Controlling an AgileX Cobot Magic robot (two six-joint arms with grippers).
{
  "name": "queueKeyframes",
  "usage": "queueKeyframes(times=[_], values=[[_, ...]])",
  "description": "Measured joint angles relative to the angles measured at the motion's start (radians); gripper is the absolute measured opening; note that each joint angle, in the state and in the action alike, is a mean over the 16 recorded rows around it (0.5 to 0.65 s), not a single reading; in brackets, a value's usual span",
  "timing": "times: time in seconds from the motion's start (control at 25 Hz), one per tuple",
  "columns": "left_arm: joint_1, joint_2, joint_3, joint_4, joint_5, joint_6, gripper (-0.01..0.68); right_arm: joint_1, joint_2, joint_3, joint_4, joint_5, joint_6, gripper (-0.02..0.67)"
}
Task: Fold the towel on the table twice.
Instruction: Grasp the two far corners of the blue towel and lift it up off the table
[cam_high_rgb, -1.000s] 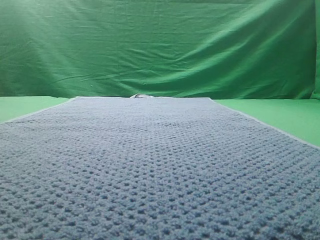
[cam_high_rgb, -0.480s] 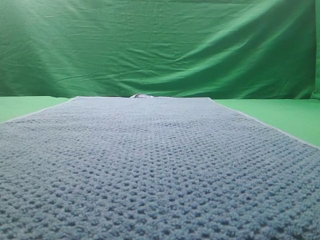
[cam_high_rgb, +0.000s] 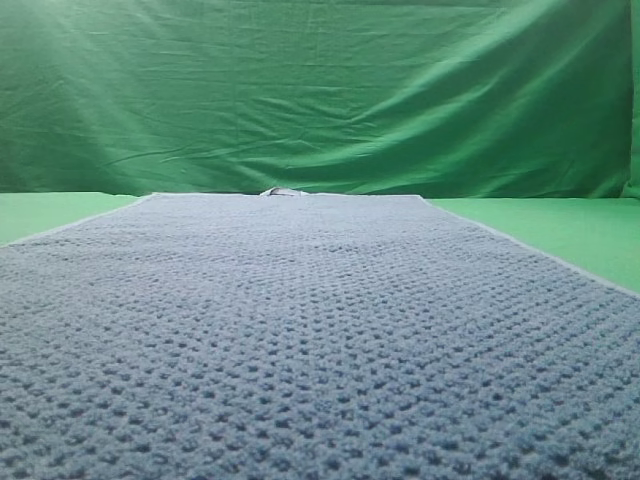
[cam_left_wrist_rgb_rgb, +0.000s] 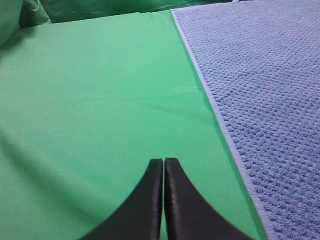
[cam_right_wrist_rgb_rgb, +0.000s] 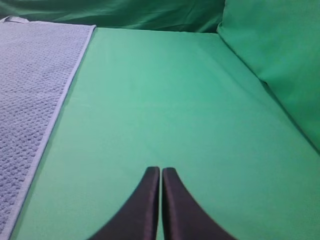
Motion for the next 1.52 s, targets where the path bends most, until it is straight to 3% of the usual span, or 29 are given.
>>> queueKeyframes(times=[0.56,1.16,1.52], values=[[0.000,0.001,-0.022,-0.087,-0.317,-0.080,0.000,0.000,0.000,-0.013,0.276,-0.179,0.000,0.000],[-0.007,0.110,-0.312,-0.091,-0.109,-0.172,0.000,0.000,0.148,-0.259,0.298,-0.162,-0.039,0.000],[-0.036,0.161,-0.371,-0.097,-0.098,-0.170,0.000,0.000,0.238,-0.339,0.299,-0.191,-0.063,0.000]])
